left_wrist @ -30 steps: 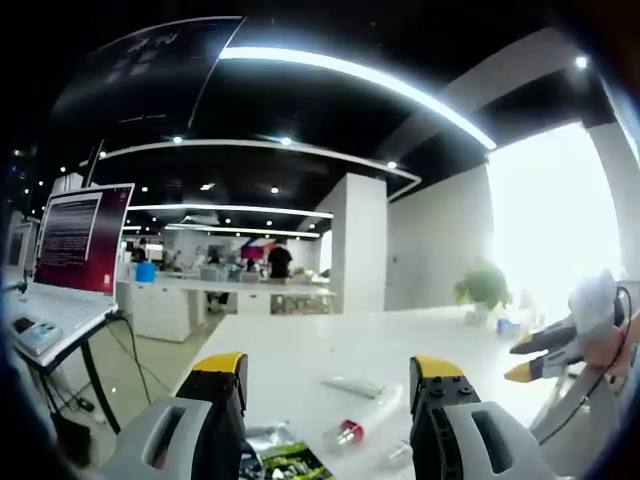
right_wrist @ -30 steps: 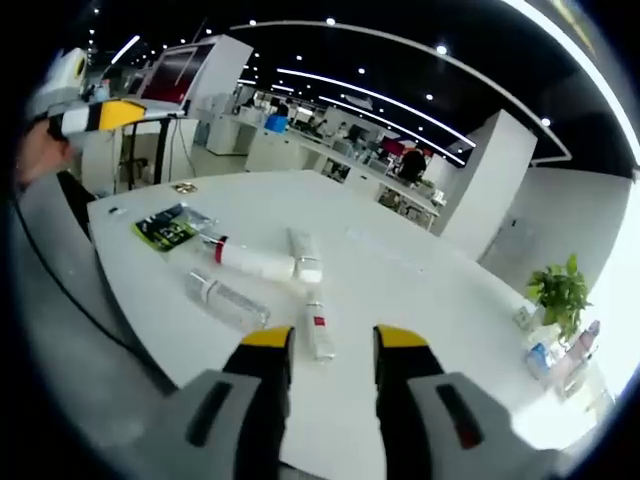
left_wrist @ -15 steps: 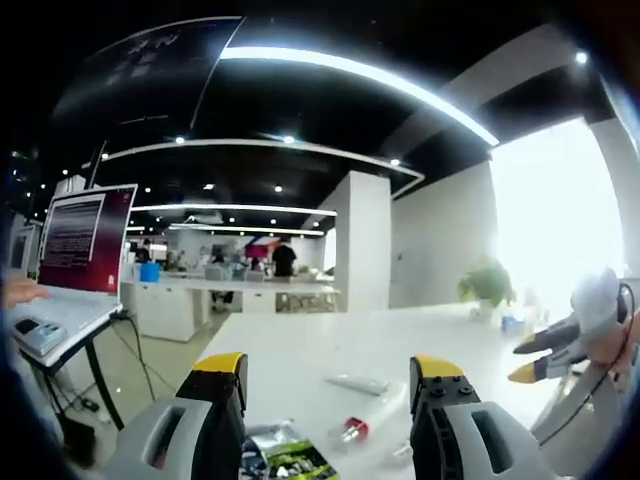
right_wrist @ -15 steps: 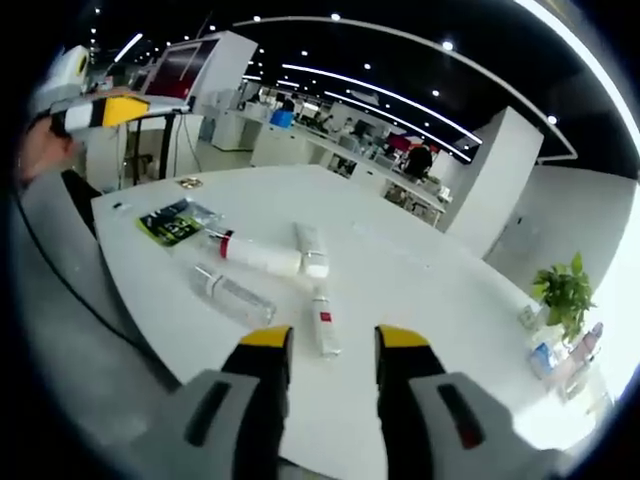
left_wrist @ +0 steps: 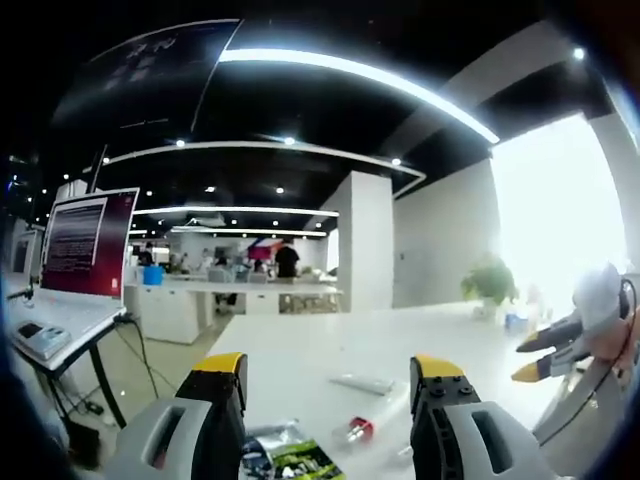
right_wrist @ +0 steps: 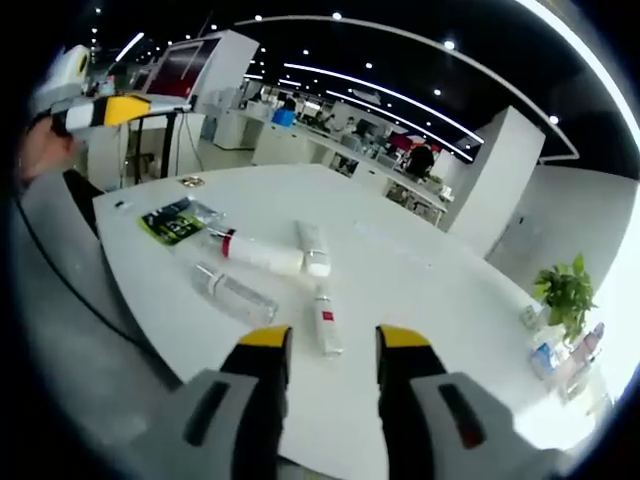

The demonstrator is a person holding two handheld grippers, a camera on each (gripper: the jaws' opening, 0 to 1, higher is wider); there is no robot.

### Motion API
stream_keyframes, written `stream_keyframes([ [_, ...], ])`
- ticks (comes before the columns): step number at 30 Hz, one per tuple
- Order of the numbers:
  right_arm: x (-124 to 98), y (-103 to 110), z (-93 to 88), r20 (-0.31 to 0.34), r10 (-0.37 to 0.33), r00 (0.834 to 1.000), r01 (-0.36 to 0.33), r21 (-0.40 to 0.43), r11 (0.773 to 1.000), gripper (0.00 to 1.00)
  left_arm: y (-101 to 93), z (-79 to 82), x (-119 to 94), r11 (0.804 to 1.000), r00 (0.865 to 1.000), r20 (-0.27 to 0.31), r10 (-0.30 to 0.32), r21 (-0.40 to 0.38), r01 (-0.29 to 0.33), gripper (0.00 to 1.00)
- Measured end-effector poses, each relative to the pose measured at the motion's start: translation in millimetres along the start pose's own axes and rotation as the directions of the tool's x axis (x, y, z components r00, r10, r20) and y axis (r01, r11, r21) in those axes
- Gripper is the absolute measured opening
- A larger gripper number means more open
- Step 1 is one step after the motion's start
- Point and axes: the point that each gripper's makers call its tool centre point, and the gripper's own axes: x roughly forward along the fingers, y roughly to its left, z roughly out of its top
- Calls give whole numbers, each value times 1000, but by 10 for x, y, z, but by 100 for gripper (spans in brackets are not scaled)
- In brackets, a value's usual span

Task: Arrange the skincare products in the storage area until every visible bottle or jar stands upright without overlapping.

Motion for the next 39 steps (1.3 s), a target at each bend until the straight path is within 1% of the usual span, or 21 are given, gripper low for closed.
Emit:
stream_keyframes([
  [3, 9, 3, -2, -3, 1, 1000, -1, -6, 1000, 40, 15, -13, 0, 1000, 1000, -5, 6, 14, -6, 68],
  [6, 16, 28, 8, 3, 22, 1000, -22, 16, 1000, 40, 30, -28, 4, 999, 1000, -11, 16, 42, -16, 68],
  [7, 22, 30, 18, 12, 30, 999, -31, 32, 999, 39, 34, -41, 7, 998, 1000, -20, 20, 53, -19, 68],
  [8, 27, 27, 22, 17, 31, 999, -31, 41, 999, 36, 35, -47, 8, 998, 1000, -23, 21, 56, -20, 68],
  [9, 29, 17, 53, 39, 31, 999, -34, 76, 997, 34, 40, -72, 12, 998, 999, -37, 25, 65, -22, 67],
  [10, 31, 21, 89, 64, 40, 997, -47, 104, 993, 35, 41, -87, 16, 997, 999, -46, 27, 73, -23, 67],
  [13, 30, 43, 109, 83, 68, 994, -80, 147, 986, 35, 37, -91, 16, 996, 998, -49, 28, 83, -24, 67],
  [16, 41, 51, 102, 80, 75, 994, -87, 149, 985, 35, 43, -86, 16, 996, 998, -47, 32, 84, -28, 67],
  [20, 54, 84, 74, 61, 93, 994, -100, 141, 985, 35, 45, -106, 21, 995, 998, -59, 36, 90, -31, 67],
  [27, 44, 116, 125, 89, 101, 991, -111, 121, 986, 35, 35, -143, 30, 993, 996, -76, 36, 112, -27, 67],
  [31, 54, 143, 111, 76, 108, 991, -116, 104, 988, 35, 58, -177, 38, 989, 994, -94, 53, 141, -39, 67],
  [35, 48, 166, 138, 87, 112, 990, -119, 88, 989, 35, 75, -190, 42, 988, 993, -100, 60, 146, -45, 67],
  [39, 53, 193, 138, 83, 121, 989, -128, 77, 989, 35, 72, -216, 47, 986, 992, -112, 62, 159, -44, 67],
])
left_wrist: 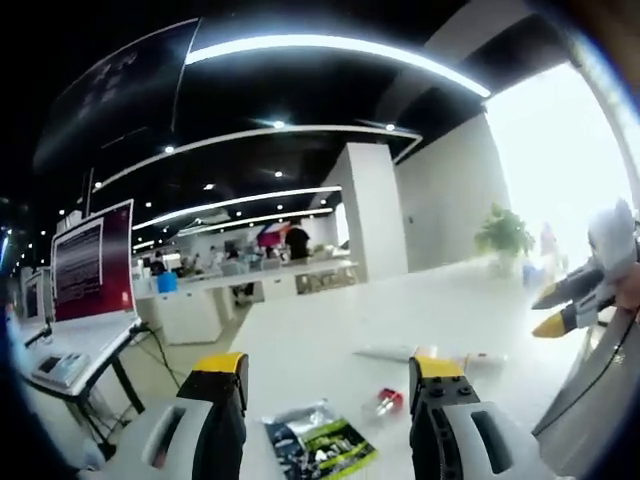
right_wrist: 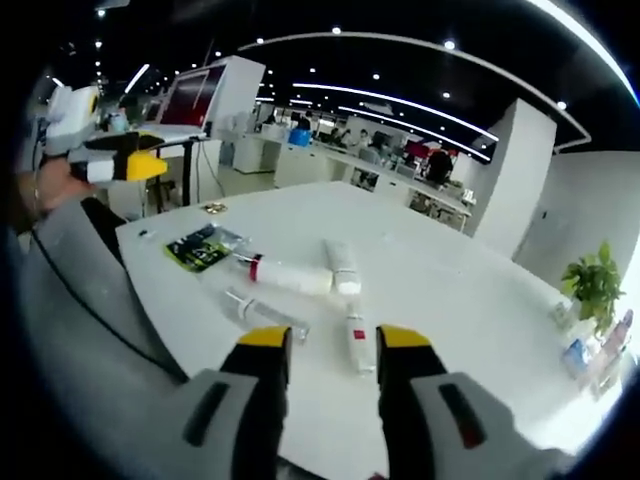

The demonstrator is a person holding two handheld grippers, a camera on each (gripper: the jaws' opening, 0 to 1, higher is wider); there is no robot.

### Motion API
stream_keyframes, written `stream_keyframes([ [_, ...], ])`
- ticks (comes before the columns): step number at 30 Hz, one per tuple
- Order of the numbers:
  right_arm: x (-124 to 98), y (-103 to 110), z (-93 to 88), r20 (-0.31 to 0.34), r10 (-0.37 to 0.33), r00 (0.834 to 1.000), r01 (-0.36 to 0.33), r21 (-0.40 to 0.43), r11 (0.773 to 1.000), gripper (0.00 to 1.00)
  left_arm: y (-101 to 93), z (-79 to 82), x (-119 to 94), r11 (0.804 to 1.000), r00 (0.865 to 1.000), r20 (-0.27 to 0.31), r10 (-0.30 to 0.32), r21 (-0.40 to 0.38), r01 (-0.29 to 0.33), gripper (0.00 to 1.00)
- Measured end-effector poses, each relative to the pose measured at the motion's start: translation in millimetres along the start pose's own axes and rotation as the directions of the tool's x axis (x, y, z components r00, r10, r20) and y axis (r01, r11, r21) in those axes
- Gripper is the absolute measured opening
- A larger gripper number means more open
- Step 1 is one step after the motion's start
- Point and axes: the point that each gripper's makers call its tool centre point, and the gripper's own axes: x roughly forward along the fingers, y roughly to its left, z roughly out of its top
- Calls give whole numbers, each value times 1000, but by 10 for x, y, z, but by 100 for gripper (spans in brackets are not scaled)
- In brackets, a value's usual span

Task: Arrange the skincare products in the storage area until every visible bottle or jar stands upright without overlapping.

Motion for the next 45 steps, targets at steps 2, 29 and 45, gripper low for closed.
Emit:
stream_keyframes([
  [2, 4, 19, -26, -14, 5, 1000, -5, -9, 1000, 35, -5, -9, 2, 1000, 1000, -5, -1, 5, 1, 67],
  [29, -22, 13, 13, 14, 7, 1000, -6, -10, 1000, 35, 26, -16, 9, 1000, 1000, -11, 17, 27, -17, 67],
  [45, -147, -14, 336, 225, 26, 974, -50, 103, 993, 47, -46, -54, 39, 999, 999, -36, -11, 49, 13, 68],
])
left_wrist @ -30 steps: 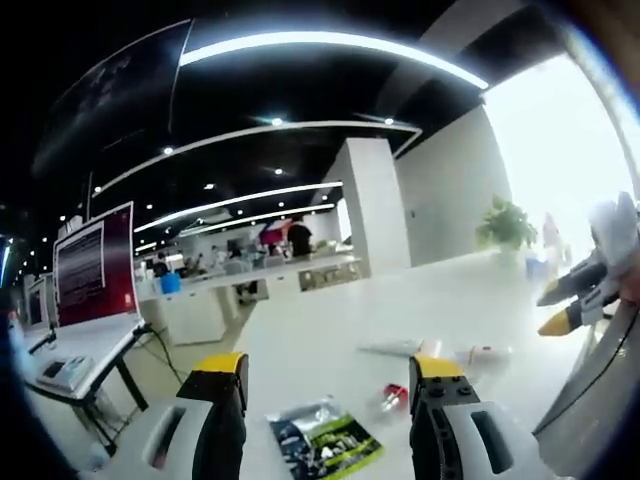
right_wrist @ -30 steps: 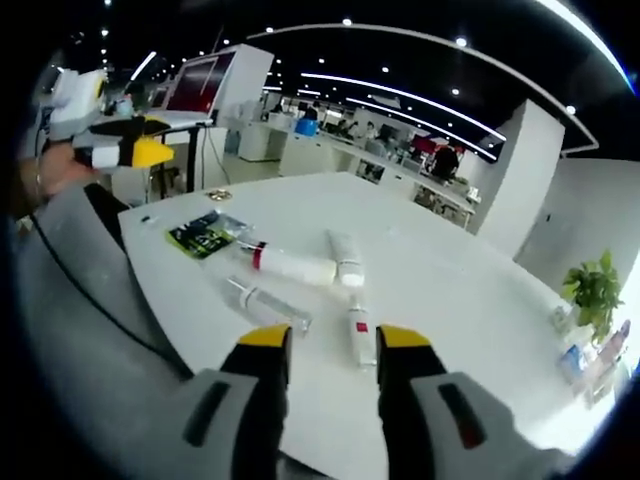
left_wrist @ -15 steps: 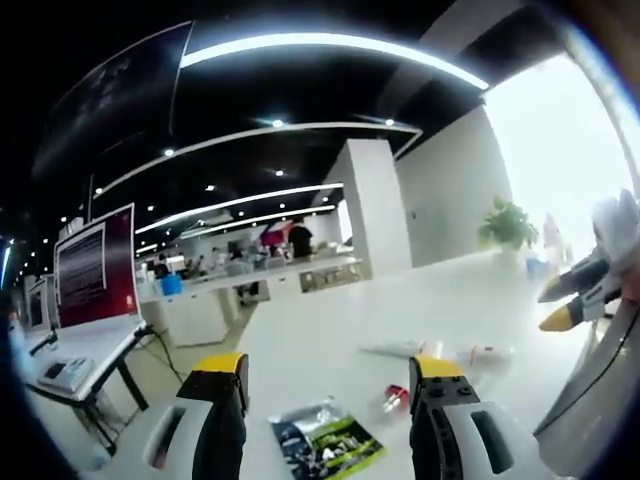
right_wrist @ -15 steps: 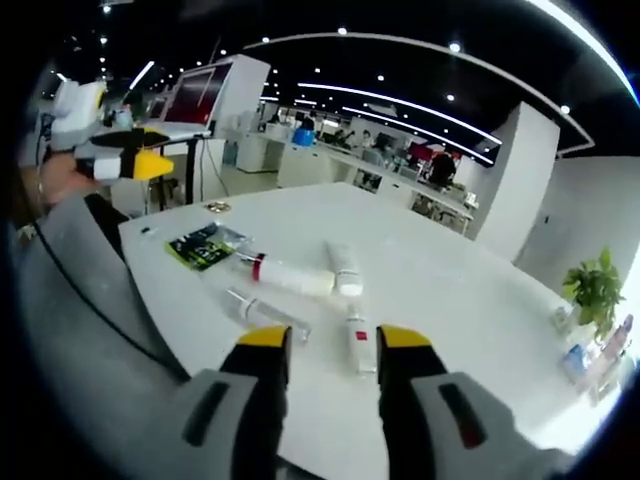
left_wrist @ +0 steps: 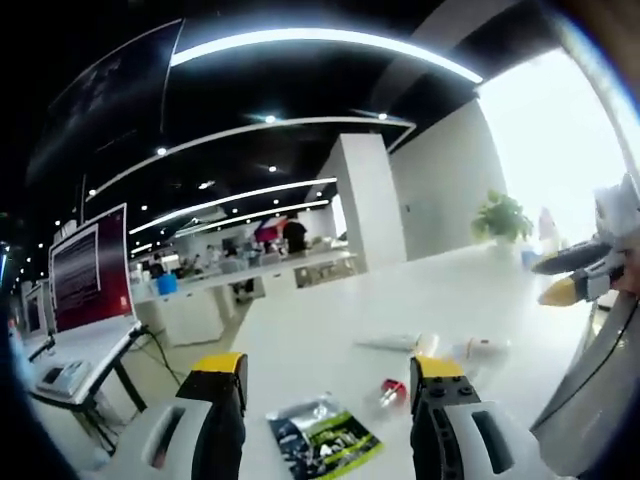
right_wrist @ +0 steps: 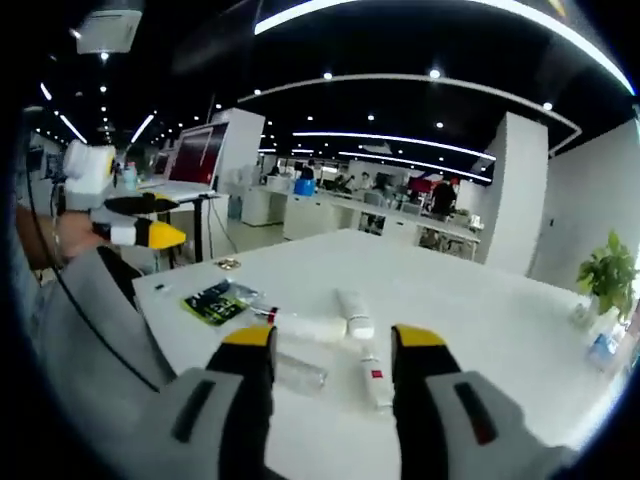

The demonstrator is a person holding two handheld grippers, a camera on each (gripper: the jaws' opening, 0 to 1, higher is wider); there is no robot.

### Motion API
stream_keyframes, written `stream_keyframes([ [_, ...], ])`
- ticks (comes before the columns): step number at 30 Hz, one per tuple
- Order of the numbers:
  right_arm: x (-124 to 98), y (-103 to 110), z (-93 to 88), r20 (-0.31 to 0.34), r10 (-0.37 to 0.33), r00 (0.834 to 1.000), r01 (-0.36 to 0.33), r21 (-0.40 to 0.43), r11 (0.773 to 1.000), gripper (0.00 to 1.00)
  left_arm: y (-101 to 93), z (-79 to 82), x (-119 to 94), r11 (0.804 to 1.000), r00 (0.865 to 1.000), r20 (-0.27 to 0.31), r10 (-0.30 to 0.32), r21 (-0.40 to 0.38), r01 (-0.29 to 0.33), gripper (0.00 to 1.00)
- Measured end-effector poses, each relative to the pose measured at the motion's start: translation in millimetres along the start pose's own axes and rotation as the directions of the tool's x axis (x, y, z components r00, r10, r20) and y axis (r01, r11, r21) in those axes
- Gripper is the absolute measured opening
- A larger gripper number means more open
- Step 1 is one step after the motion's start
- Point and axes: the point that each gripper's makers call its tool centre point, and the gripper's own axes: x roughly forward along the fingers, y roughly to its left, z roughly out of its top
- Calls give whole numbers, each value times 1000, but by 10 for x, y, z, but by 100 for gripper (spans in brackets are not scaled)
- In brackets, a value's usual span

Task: Arrange the skincare products in the storage area until every visible bottle or jar stands upright without overlapping.

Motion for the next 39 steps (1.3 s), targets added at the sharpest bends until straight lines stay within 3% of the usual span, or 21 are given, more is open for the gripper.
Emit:
stream_keyframes([
  [6, -17, -44, 14, 13, 5, 1000, -6, 113, 994, 50, -33, -15, 14, 1000, 1000, -11, -15, 6, 15, 68],
  [18, 9, -15, -36, -24, 2, 1000, -1, 69, 998, 51, 8, -12, 3, 1000, 1000, -10, -8, -29, 8, 67],
  [25, -5, -30, -63, -40, -13, 999, 15, 42, 999, 50, 83, 42, -42, 997, 1000, 22, 22, -73, -20, 67],
  [35, -25, -70, -74, -42, -37, 998, 38, 41, 998, 49, -71, -39, -13, 998, 998, -24, -52, -40, 51, 65],
  [39, -35, -100, -68, -39, -53, 998, 55, 46, 997, 47, -49, -69, 10, 997, 998, -37, -50, -57, 48, 64],
])
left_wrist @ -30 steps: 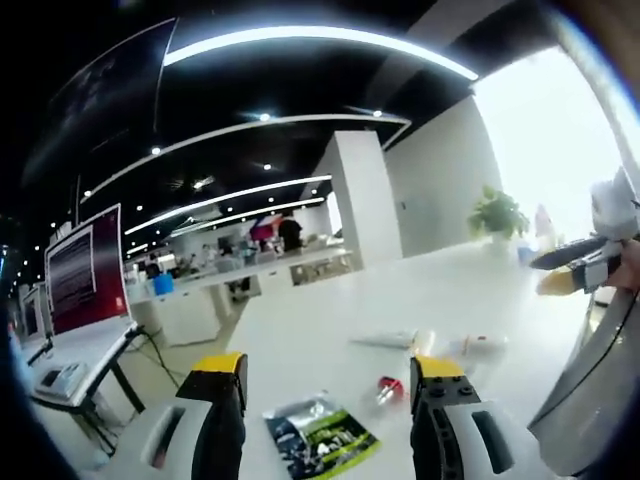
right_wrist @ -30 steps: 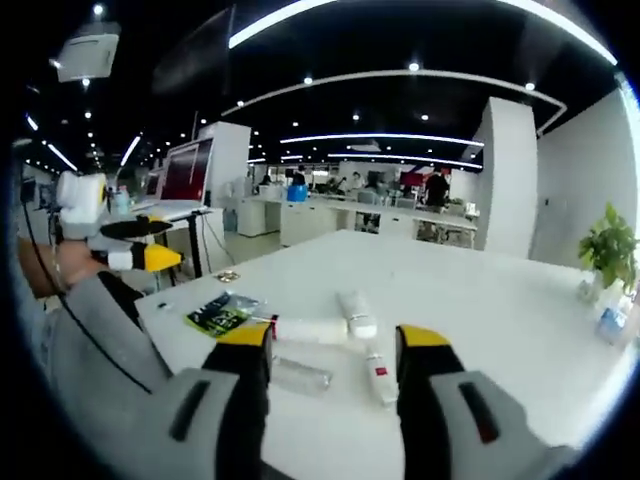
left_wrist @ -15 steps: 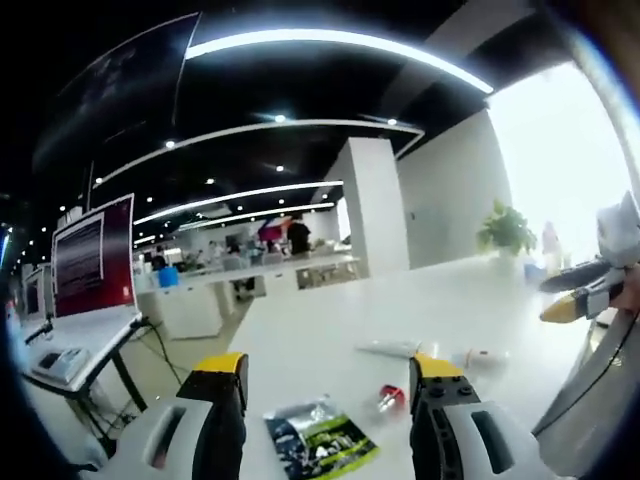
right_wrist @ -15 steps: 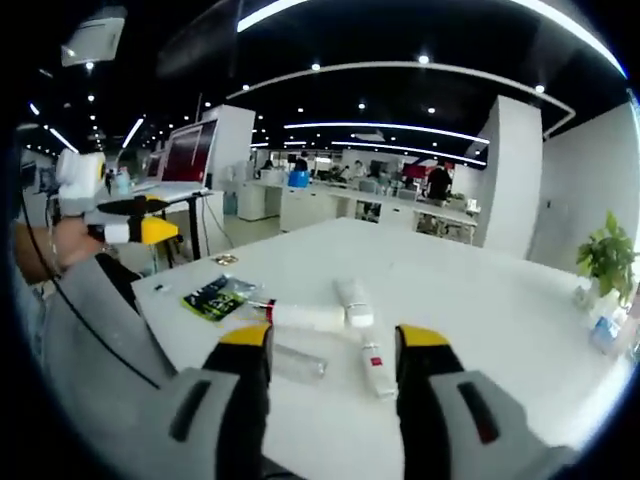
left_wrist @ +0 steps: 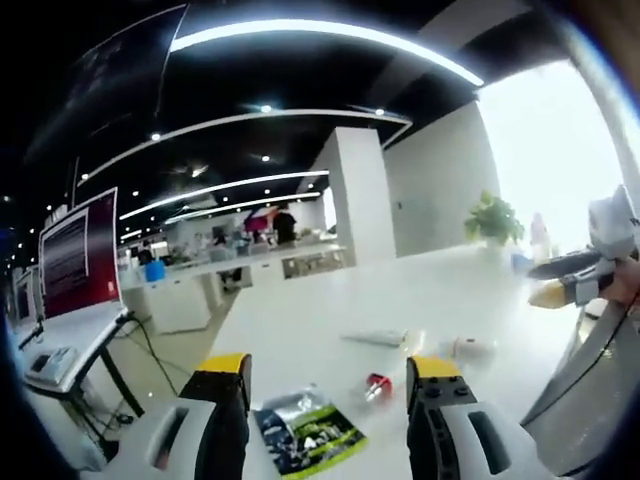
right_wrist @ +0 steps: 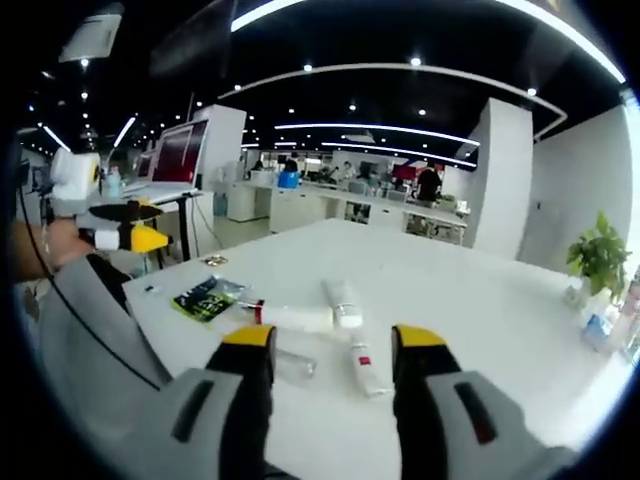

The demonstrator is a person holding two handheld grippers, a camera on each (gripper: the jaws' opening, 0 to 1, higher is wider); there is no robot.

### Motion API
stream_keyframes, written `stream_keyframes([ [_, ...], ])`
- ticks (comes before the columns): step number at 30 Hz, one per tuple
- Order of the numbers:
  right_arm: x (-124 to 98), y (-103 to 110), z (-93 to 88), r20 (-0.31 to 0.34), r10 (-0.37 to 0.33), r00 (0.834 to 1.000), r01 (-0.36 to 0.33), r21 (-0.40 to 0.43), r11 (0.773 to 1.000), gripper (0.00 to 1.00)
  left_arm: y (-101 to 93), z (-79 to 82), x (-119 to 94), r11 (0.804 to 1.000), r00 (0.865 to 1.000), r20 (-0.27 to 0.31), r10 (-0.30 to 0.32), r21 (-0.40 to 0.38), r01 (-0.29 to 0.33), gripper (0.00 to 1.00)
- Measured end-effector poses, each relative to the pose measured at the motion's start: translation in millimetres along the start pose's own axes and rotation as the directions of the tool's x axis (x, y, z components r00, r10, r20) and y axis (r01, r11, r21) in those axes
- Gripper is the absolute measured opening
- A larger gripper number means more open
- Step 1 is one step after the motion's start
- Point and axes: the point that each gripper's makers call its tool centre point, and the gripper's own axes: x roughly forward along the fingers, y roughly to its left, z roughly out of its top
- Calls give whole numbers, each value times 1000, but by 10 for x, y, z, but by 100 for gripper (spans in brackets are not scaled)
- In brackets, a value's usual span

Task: Arrange the skincare products in the storage area until every visible bottle or jar stands upright without overlapping.

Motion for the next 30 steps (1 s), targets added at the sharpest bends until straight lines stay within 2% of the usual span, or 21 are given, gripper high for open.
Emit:
stream_keyframes([
  [6, -13, -16, 25, 16, -17, 1000, 17, -11, 1000, 46, 57, -29, -22, 1000, 999, -11, 31, 0, -31, 55],
  [11, -28, -92, 12, 12, -58, 998, 58, -18, 998, 46, 38, -7, -28, 1000, 1000, 1, 23, -13, -23, 54],
  [17, -46, -198, -9, -1, -108, 994, 108, 8, 994, 46, -126, -22, -16, 998, 998, -15, -62, -21, 61, 54],
  [20, -20, -230, -98, -54, -120, 991, 120, 1, 993, 46, -171, 20, -50, 998, 998, 1, -66, 2, 66, 54],
  [21, -2, -230, -126, -71, -117, 991, 117, 1, 993, 46, -174, 85, -51, 997, 997, 36, -70, 30, 69, 54],
  [26, 31, -205, -188, -111, -114, 987, 111, -32, 993, 46, -116, 139, -64, 996, 995, 50, -87, -5, 88, 55],
  [28, 39, -225, -204, -121, -132, 984, 127, -54, 990, 46, -110, 173, -79, 986, 992, 59, -111, 132, 102, 58],
  [30, 45, -235, -235, -139, -140, 980, 132, -66, 989, 46, -36, 176, -88, 976, 993, 76, -88, 208, 71, 58],
])
